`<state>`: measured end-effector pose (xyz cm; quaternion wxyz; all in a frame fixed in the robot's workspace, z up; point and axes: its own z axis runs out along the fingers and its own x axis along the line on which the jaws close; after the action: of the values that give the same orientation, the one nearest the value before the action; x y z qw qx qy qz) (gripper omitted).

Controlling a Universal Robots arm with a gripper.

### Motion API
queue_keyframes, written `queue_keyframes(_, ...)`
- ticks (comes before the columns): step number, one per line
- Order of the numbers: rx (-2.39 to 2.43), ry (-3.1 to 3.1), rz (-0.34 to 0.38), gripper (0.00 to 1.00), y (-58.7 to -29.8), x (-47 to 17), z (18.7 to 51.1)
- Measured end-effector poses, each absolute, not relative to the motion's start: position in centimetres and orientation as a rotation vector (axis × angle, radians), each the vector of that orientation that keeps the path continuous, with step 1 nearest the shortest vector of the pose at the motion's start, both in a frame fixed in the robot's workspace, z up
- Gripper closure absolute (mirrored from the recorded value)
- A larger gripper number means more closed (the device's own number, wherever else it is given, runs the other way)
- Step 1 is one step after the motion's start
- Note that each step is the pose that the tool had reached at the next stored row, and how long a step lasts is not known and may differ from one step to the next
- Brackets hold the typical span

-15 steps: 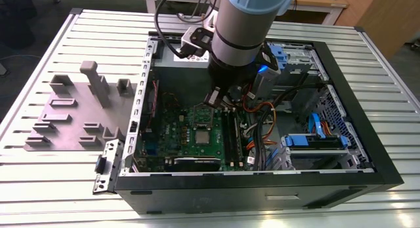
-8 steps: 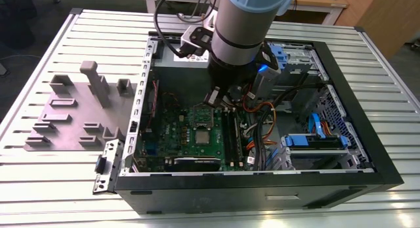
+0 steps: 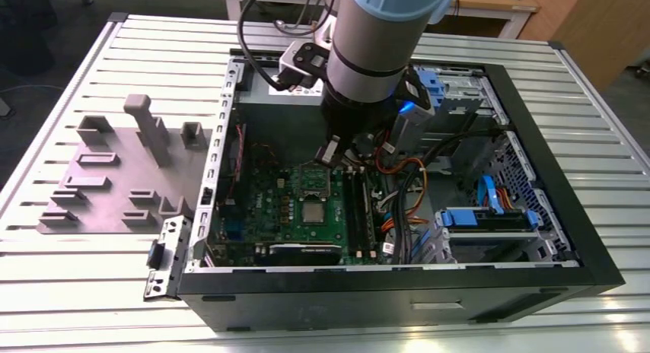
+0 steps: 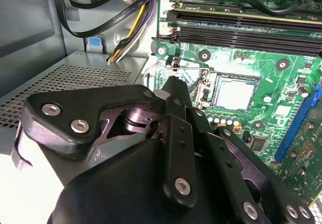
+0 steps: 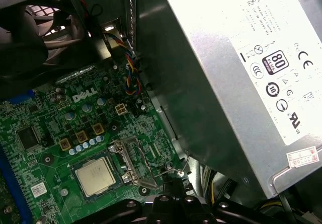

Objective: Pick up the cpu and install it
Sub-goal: 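Close the cpu cover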

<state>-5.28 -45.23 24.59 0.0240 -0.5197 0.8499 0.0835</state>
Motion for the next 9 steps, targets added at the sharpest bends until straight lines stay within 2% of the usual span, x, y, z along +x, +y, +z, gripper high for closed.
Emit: queue_keyframes(9, -1.611, 2.629, 0.259, 0.89, -45.25, -5.28, 24.7)
